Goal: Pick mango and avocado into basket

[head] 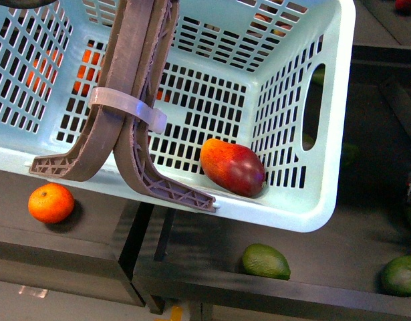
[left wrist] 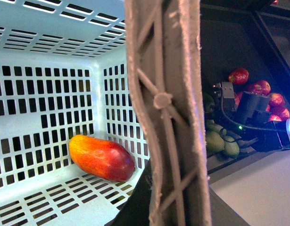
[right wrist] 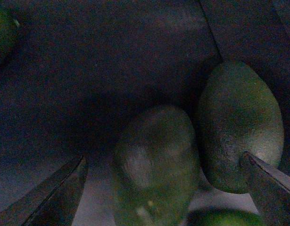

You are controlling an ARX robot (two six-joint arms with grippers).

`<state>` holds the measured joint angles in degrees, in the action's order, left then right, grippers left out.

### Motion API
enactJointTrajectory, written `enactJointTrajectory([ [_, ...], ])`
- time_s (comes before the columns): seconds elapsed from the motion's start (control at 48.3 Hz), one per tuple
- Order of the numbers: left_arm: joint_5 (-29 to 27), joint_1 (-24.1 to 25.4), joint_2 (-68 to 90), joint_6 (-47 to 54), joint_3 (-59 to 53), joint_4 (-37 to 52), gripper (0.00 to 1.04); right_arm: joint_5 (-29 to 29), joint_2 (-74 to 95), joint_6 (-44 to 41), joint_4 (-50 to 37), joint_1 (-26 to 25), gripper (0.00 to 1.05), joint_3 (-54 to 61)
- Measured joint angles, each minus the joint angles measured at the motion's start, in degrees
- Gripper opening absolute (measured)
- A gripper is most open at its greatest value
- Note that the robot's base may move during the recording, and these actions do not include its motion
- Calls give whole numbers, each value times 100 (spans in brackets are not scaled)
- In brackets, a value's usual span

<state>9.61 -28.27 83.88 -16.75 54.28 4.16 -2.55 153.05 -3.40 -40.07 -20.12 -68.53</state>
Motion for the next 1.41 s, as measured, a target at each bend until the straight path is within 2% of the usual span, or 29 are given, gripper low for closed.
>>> enactJointTrajectory([
  [0.207, -20, 4, 0, -9, 0, 0, 6, -24, 448, 175, 313, 118, 97, -595],
  [0.745, 0, -2, 0, 0, 0, -2, 6, 96, 546, 210, 365, 146, 97, -728],
  [0.807, -2, -2, 0, 0, 0, 0, 6, 96, 546, 219, 365, 140, 91, -730],
  [0.932, -9, 0, 0, 0, 0, 0, 6, 96, 551, 238, 337, 111, 67, -730],
  [0.994, -11, 0, 0, 2, 0, 0, 6, 98, 551, 249, 304, 101, 59, -726],
  [1.408, 0, -2, 0, 0, 0, 0, 6, -72, 85, 575, -83, 31, 56, -79],
])
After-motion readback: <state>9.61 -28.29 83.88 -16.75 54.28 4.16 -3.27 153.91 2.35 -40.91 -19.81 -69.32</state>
